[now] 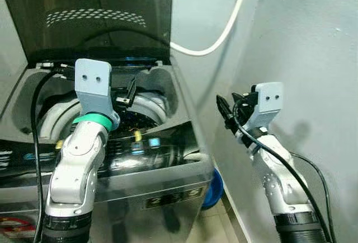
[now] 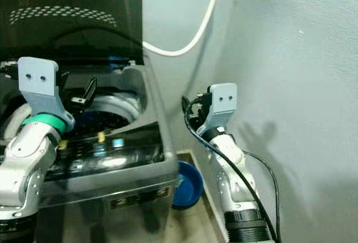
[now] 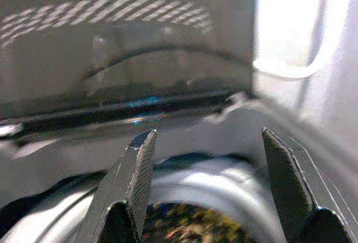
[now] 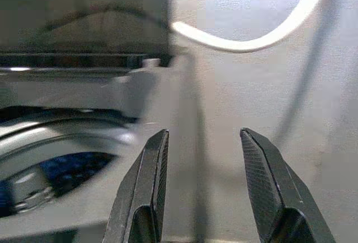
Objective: Clothes washing
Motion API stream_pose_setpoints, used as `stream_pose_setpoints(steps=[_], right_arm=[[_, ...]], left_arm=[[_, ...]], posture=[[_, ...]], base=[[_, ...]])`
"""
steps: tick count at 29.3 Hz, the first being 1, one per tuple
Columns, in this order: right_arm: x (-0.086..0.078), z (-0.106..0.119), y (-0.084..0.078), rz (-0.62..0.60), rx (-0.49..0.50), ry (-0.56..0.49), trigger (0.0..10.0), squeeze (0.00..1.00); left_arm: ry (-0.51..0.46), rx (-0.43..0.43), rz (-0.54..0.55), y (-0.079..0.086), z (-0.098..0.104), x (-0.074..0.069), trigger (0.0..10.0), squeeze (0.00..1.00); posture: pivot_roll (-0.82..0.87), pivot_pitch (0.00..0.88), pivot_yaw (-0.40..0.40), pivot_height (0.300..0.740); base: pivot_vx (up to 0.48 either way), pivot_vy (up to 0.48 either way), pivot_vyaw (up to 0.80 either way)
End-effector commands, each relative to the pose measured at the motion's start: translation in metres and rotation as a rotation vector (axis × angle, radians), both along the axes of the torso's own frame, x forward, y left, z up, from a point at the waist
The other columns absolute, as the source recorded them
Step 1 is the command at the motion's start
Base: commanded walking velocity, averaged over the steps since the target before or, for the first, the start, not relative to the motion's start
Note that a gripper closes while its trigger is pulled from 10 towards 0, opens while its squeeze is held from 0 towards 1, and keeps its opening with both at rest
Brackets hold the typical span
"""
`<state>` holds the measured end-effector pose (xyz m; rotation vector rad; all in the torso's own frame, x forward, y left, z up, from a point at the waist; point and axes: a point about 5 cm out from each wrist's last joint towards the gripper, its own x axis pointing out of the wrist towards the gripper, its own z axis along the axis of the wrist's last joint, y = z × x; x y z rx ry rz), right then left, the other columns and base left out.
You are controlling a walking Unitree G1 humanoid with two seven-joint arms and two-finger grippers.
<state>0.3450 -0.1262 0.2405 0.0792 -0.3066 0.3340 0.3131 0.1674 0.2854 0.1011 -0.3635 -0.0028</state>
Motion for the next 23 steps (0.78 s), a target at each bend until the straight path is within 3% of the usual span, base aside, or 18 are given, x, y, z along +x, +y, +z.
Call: stream_pose_setpoints(steps=[1,4,10,23], right_arm=[[0.0001,-0.0012,0.0029,0.017,-0.001,0.005,10.0,0.0],[0.0,-0.0022,0.0049,0.025,0.003,0.01,10.0,0.0],[-0.0002,-0.001,0.0026,0.003,0.001,-0.002,10.0,0.0],[0.001,0.0036,-0.0017,-0.02,0.001,-0.032,10.0,0.0]], left_arm=[[0.015,0.002,0.013,0.0027,-0.0025,-0.0012,10.0,0.0],[0.055,0.022,0.001,0.0021,-0.0089,-0.0006,10.0,0.0],[0.027,0.052,0.014,0.0038,-0.0054,0.0005,10.0,0.0],[0.028,0.074,0.008,0.0003,-0.005,0.0019,10.0,0.0]], posture=[[0.03,0.068,-0.03,0.74],[0.03,0.067,-0.029,0.74],[0.03,0.065,-0.023,0.74],[0.03,0.067,-0.019,0.74]], base=[[0.0,0.371,0.0],[0.0,0.0,0.0],[0.0,0.0,0.0],[0.0,0.0,0.8]])
